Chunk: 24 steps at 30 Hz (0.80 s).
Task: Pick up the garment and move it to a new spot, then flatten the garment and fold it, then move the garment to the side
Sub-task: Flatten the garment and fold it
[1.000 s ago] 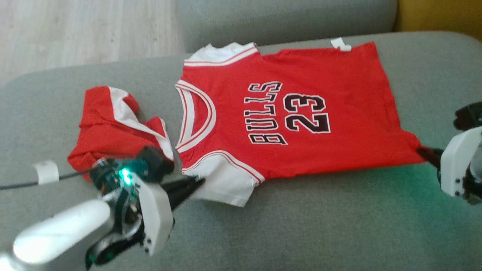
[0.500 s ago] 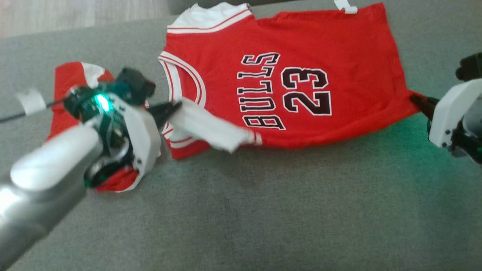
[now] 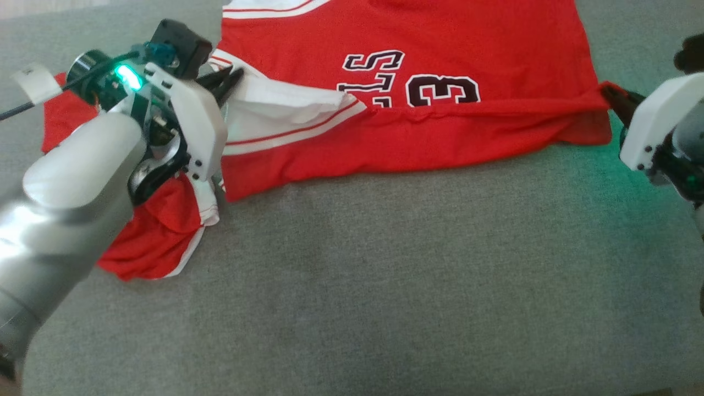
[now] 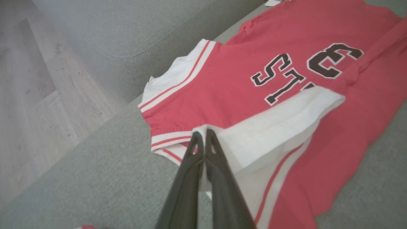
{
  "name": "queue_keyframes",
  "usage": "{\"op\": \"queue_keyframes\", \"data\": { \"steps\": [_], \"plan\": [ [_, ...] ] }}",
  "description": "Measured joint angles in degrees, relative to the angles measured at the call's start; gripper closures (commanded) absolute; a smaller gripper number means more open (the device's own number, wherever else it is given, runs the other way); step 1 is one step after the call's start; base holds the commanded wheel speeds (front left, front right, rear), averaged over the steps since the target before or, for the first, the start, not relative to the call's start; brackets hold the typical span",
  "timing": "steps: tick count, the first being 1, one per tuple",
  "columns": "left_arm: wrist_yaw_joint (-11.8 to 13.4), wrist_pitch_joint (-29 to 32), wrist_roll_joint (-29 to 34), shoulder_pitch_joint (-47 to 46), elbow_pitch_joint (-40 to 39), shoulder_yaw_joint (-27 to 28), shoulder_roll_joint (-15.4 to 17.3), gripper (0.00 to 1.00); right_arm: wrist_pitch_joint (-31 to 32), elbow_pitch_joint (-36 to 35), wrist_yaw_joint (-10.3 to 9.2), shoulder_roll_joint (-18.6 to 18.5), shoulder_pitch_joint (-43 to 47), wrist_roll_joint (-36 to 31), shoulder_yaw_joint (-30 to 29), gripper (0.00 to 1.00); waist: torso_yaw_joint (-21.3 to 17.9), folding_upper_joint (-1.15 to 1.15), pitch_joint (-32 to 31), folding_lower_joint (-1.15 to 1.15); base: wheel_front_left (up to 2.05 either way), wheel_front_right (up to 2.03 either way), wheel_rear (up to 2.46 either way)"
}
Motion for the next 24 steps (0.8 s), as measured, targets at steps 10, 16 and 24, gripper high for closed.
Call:
{"op": "queue_keyframes", "data": {
  "steps": [10, 16, 24],
  "plan": [
    [4.9, -11.7, 3.3, -2.0, 10.7, 2.1, -6.9, 0.00, -15.6, 4.4, 0.00, 2.0, -3.3, -1.3, -1.9, 0.00, -0.4, 0.00, 1.3, 0.00, 0.00, 0.00, 0.00],
    [12.9, -28.5, 2.9, -1.2, 11.4, 9.1, -10.4, 0.00, -35.3, 2.4, 0.00, 3.4, -2.5, -1.6, -6.3, 0.00, 0.0, 0.00, -1.0, -0.01, 0.00, 0.00, 0.00],
    [21.3, -31.1, 9.5, 15.0, -7.3, 26.4, -13.4, 0.00, -38.4, -11.4, 0.00, 9.1, 11.0, -12.3, -23.1, 0.00, 0.7, 0.00, -4.7, -0.02, 0.00, 0.00, 0.00]
  ]
}}
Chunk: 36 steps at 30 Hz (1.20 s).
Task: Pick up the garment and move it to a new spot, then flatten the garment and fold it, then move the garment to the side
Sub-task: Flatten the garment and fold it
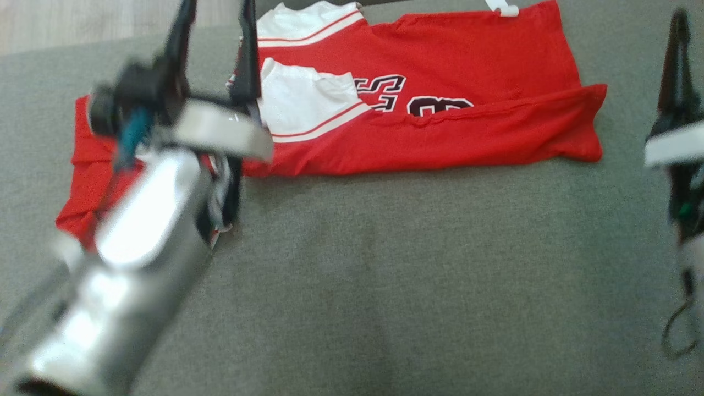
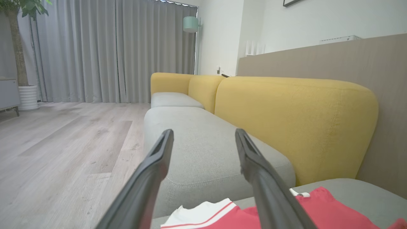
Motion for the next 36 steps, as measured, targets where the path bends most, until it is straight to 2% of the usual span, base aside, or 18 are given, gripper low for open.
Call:
{"op": "queue_keyframes", "data": {
  "steps": [5, 8, 11, 16, 20, 24, 31, 36],
  "plan": [
    [0.6, 0.0, 9.4, 17.0, -9.6, 8.5, -3.9, 0.00, -0.1, -8.5, 0.00, 9.0, 13.3, -8.7, -8.2, 0.00, 0.3, 0.00, -1.5, 0.00, 0.00, 0.00, 0.00],
    [-1.3, 0.0, 12.1, 24.7, -9.8, 11.2, -6.4, 0.00, -0.1, -11.3, 0.00, 13.2, 19.9, -11.8, -11.2, 0.00, 0.4, 0.00, -2.2, -0.01, 0.00, 0.00, 0.00],
    [-3.0, 0.0, 14.0, 28.4, -9.1, 14.1, -8.4, 0.00, -0.1, -13.4, 0.00, 15.4, 23.1, -13.4, -12.2, 0.00, 0.2, 0.00, -2.2, -0.01, 0.00, 0.00, 0.00],
    [-5.7, 0.0, 17.3, 27.9, -5.3, 16.3, -9.5, 0.00, -0.1, -15.8, 0.00, 16.7, 23.5, -14.4, -12.3, 0.00, -0.7, 0.00, -1.0, 0.01, 0.00, 0.00, 0.00],
    [-7.1, 0.2, 17.7, 26.2, 2.6, 16.1, -9.9, 0.00, -0.1, -16.1, 0.00, 17.1, 23.4, -14.6, -11.6, 0.00, -1.6, 0.00, -0.1, 0.01, 0.00, 0.00, 0.00],
    [-6.9, 1.6, 17.7, 22.7, 9.4, 16.3, -10.0, 0.00, -0.1, -16.6, 0.00, 17.4, 22.5, -14.9, -10.5, 0.00, -2.7, 0.00, 0.9, 0.01, 0.00, 0.00, 0.00],
    [-3.9, 5.0, 17.7, 17.9, 18.9, 17.8, -9.9, 0.00, -0.1, -17.2, 0.00, 17.8, 21.9, -14.9, -9.7, 0.00, -4.8, 0.00, 2.4, 0.02, 0.00, 0.00, 0.00],
    [-4.7, 10.2, 17.7, 16.4, 21.9, 16.4, -10.0, 0.00, -0.1, -17.2, 0.00, 18.0, 21.9, -14.8, -9.7, 0.00, -5.8, 0.00, 2.4, 0.01, 0.00, 0.00, 0.00]
  ]
}}
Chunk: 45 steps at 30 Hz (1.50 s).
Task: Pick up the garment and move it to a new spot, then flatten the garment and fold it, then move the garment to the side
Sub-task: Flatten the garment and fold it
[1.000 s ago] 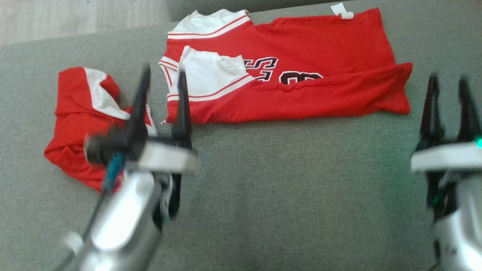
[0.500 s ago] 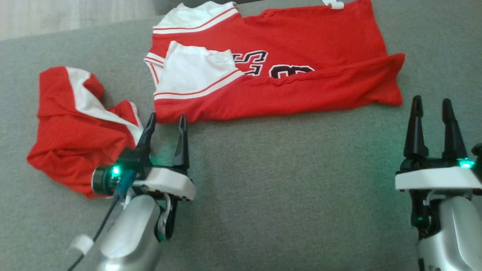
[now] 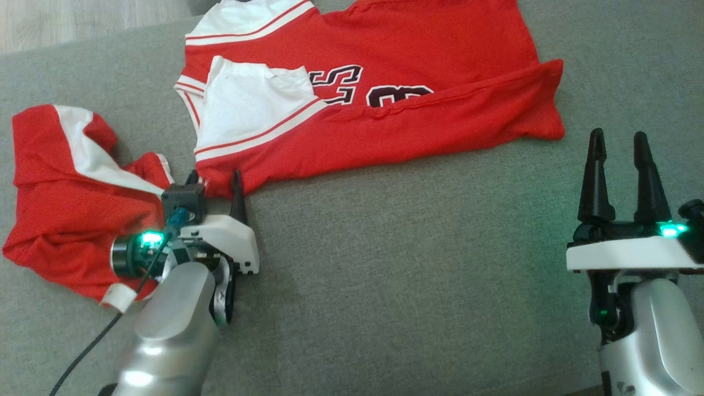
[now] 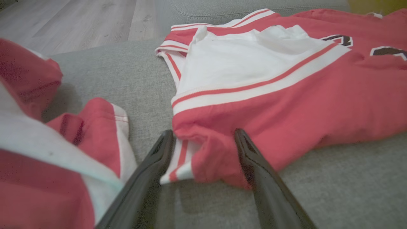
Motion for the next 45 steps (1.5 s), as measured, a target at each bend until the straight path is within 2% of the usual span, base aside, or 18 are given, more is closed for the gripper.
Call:
{"op": "queue_keyframes", "data": {
  "steps": [2, 3, 4, 5, 10, 15, 18, 22, 25, 35, 36, 37, 38, 45],
  "plan": [
    [0.0, 1.0, -0.1, -0.4, 0.1, -0.3, 0.0, 0.00, 0.0, 0.0, 0.00, 0.0, 0.0, 0.0, -0.1, 0.00, -0.1, 0.00, -0.2, 0.00, 0.00, 0.00, 0.00],
    [0.0, 1.0, -0.1, -0.4, 0.1, -0.3, 0.0, 0.47, 0.0, 0.0, 0.00, 0.0, 0.0, 0.0, -0.1, 0.00, -0.1, 0.00, -0.2, 0.00, 0.00, 0.00, 0.00],
    [0.0, 1.0, -0.1, -0.4, 0.2, -0.4, -0.1, 0.89, 0.0, 0.1, 0.00, 0.0, 0.0, 0.0, -0.1, 0.00, 0.0, 0.00, -0.3, 0.00, 0.00, 0.00, 0.00],
    [-0.5, 0.6, -0.1, -0.4, 0.1, -0.6, -0.3, 1.00, 0.0, 0.3, 0.00, 0.1, 0.0, 0.0, -0.1, 0.00, 0.1, 0.00, -0.6, 0.00, 0.00, 0.00, 0.00],
    [-0.5, -4.5, -0.1, 0.6, -1.3, -1.0, -1.2, 1.00, 0.4, 3.5, 0.00, 0.1, -0.4, -1.7, -0.4, 0.00, 0.7, 0.00, -1.7, 0.00, 0.00, 0.00, 0.00],
    [-1.0, -8.6, 0.1, 0.9, -6.2, -1.0, -1.4, 1.00, 7.5, 9.0, 0.00, 0.1, -4.2, -5.8, -3.9, 0.00, 2.1, 0.00, -3.1, 0.00, 0.00, 0.00, 0.00],
    [-1.0, -9.3, 0.8, 0.9, -9.8, -1.3, -1.5, 1.00, 13.0, 13.1, 0.00, 0.1, -8.1, -9.3, -7.0, 0.00, 3.2, 0.00, -3.5, 0.00, 0.00, 0.00, 0.00],
    [-1.5, -9.7, 1.7, 1.2, -13.4, -2.4, -1.5, 1.00, 20.9, 19.3, 0.00, 0.1, -14.1, -17.3, -10.7, 0.00, 4.4, 0.00, -3.0, 0.00, 0.00, 0.00, 0.00],
    [-1.8, -9.7, 2.3, 1.3, -15.2, -3.3, -1.5, 1.00, 26.3, 24.2, 0.00, 0.2, -18.5, -20.0, -13.0, 0.00, 5.2, 0.00, -1.9, 0.01, 0.00, 0.00, 0.00],
    [-2.0, -9.7, 2.5, 1.1, -17.9, -5.9, -1.8, 1.00, 33.6, 36.5, 0.00, -0.4, -29.2, -27.8, -19.5, 0.00, 8.5, 0.00, 1.9, 0.01, 0.00, 0.00, 0.00],
    [-2.0, -9.7, 2.5, 1.1, -17.9, -6.0, -1.8, 1.00, 33.9, 37.4, 0.00, -0.5, -30.0, -27.8, -19.6, 0.20, 8.6, 0.00, 1.9, 0.01, 0.00, 0.00, 0.00],
    [-2.0, -9.7, 2.5, 1.1, -17.8, -6.1, -1.8, 1.00, 33.9, 38.2, 0.00, -0.8, -30.5, -27.9, -19.5, 0.97, 8.7, 0.00, 2.0, 0.01, 0.00, 0.00, 0.00],
    [-2.0, -9.7, 2.5, 1.1, -17.8, -6.1, -1.8, 1.00, 33.9, 38.9, 0.00, -1.1, -30.9, -28.2, -19.1, 1.00, 8.7, 0.00, 1.9, 0.00, 0.00, 0.00, 0.00],
    [-2.0, -8.4, 2.6, 1.1, -16.1, -6.7, -1.5, 1.00, 31.3, 42.9, 0.00, -3.9, -31.5, -28.8, -15.4, 1.00, 8.1, 0.00, 0.2, 0.01, 0.00, 0.00, 0.00]
  ]
}}
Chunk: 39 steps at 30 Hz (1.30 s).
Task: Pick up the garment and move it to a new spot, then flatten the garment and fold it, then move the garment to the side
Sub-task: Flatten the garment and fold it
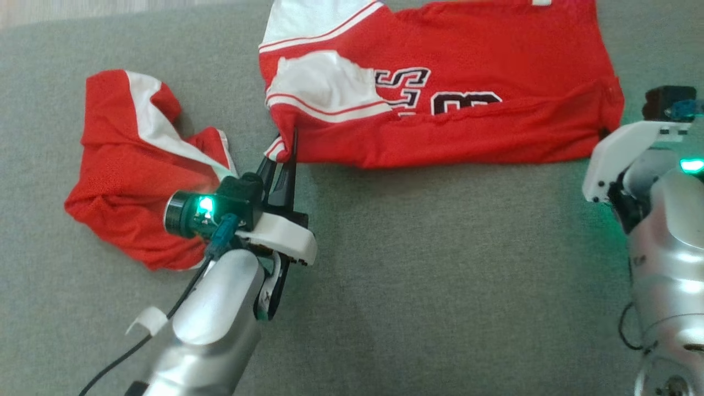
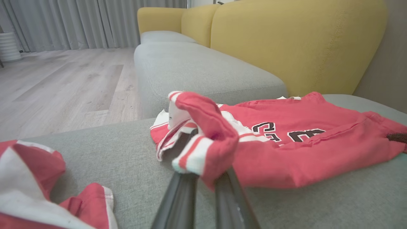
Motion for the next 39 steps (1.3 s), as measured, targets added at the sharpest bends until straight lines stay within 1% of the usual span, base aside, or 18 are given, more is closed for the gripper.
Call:
{"op": "queue_keyframes", "data": {
  "steps": [5, 9, 12, 15, 19, 20, 23, 26, 30, 33, 34, 35, 36, 39],
  "plan": [
    [-0.5, 2.0, 0.3, 0.5, 2.0, -1.5, 0.6, 1.00, -0.2, 1.9, 0.00, -3.7, 0.7, 2.4, 3.9, 1.00, -1.0, 0.00, -2.5, 0.00, 0.00, 0.00, 0.00],
    [-1.0, 4.0, 0.4, 2.4, 2.9, -2.7, 1.1, 1.00, 1.7, 2.8, 0.00, -5.7, 2.1, 7.4, 10.0, 1.00, -1.7, 0.00, -5.1, -0.01, 0.00, 0.00, 0.00],
    [-2.0, 6.2, 0.4, 4.8, 3.1, -3.7, 1.8, 1.00, 4.4, 2.5, 0.00, -7.3, 4.7, 12.6, 15.1, 1.00, -2.1, 0.00, -7.3, -0.01, 0.00, 0.00, 0.00],
    [-2.5, 7.9, -0.6, 7.2, 2.6, -4.4, 2.2, 1.00, 7.1, -0.1, 0.00, -9.2, 8.3, 18.5, 19.8, 1.00, -2.2, 0.00, -9.5, -0.01, 0.00, 0.00, 0.00],
    [-2.6, 11.0, -1.4, 10.4, 0.5, -5.4, 3.2, 1.00, 10.8, -5.7, 0.00, -12.2, 13.1, 26.0, 24.6, 1.00, -2.1, 0.00, -12.4, -0.02, 0.00, 0.00, 0.00],
    [-2.6, 11.0, -1.4, 10.4, 0.5, -5.4, 3.2, 1.00, 10.8, -5.7, 0.00, -12.2, 13.1, 26.0, 24.6, 1.00, -2.1, 0.00, -12.4, -0.02, 0.00, 0.00, 0.00],
    [-3.5, 15.0, -2.0, 13.3, -1.8, -7.0, 4.6, 1.00, 13.2, -10.2, 0.00, -14.2, 17.3, 30.2, 26.5, 1.00, -2.1, 0.00, -14.3, -0.02, 0.00, 0.00, 0.00],
    [-3.4, 17.9, -2.2, 16.5, -4.9, -7.9, 6.0, 1.00, 15.3, -14.1, 0.00, -15.7, 21.0, 33.2, 27.4, 1.00, -2.2, 0.00, -15.6, -0.02, 0.00, 0.00, 0.00],
    [-2.1, 19.6, -2.2, 19.0, -8.7, -8.3, 7.3, 1.00, 16.9, -18.8, 0.00, -16.8, 25.4, 35.1, 27.1, 1.00, -2.6, 0.00, -16.4, -0.02, 0.00, 0.00, 0.00],
    [-1.5, 20.9, -2.7, 19.5, -10.5, -8.3, 7.8, 1.00, 16.9, -21.6, 0.00, -16.9, 27.8, 35.4, 25.6, 1.00, -2.8, 0.00, -16.2, -0.02, 0.00, 0.00, 0.00],
    [-1.4, 20.9, -3.6, 19.8, -11.1, -8.1, 7.7, 0.71, 16.4, -22.4, 0.00, -16.8, 28.4, 35.3, 24.8, 0.70, -2.9, 0.00, -16.0, -0.01, 0.00, 0.00, 0.00],
    [-1.2, 20.9, -4.2, 20.0, -11.9, -7.9, 7.6, 0.26, 15.4, -23.1, 0.00, -16.7, 28.9, 34.9, 23.7, 0.00, -3.0, 0.00, -15.8, -0.01, 0.00, 0.00, 0.00],
    [-0.8, 20.9, -4.1, 20.1, -12.2, -7.8, 7.7, 0.00, 14.7, -23.7, 0.00, -16.3, 29.0, 34.5, 22.3, 0.00, -3.1, 0.00, -15.5, -0.01, 0.00, 0.00, 0.00],
    [-0.2, 20.9, -3.9, 20.1, -12.9, -7.2, 8.2, 0.00, 11.7, -25.8, 0.00, -14.7, 29.2, 32.9, 18.4, 0.00, -3.4, 0.00, -14.6, 0.00, 0.00, 0.00, 0.00]
  ]
}}
